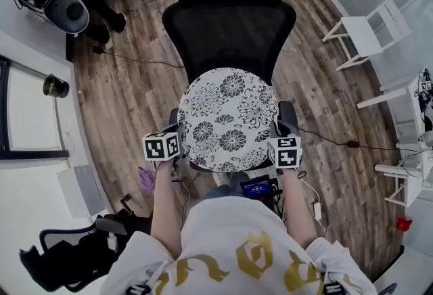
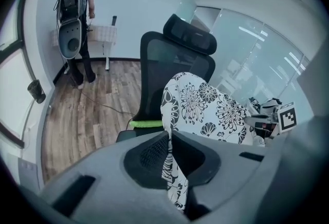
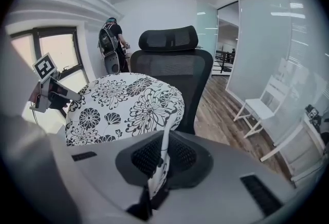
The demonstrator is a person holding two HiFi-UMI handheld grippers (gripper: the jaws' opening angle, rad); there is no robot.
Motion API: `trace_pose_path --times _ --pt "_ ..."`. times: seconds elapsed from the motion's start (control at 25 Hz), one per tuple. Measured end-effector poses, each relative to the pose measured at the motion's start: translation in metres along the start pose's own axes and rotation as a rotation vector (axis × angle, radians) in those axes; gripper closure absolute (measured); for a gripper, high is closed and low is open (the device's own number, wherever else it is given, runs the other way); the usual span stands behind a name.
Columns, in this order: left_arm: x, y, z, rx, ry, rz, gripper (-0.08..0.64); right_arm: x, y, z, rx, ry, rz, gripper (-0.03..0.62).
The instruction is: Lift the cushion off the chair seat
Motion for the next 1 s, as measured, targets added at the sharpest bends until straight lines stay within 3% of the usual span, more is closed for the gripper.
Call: trace_pose_path --times 0.24,1.0 --pt "-0.012 0.01 -0.016 -0.033 0.019 0.086 0.54 0.001 0.004 -0.014 -0.038 -0.003 0.011 0.571" --pt "-0.01 0.005 -0.012 -0.01 0.029 0.079 0.54 0.004 0.001 -0.009 -0.021 -0.01 -0.035 0.572"
Point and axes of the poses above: the fingertips, and each gripper's own axes: z forward along the fingers, x to its left, y out of its top, the point moved 7 cm from there along -z, backward along the fingers
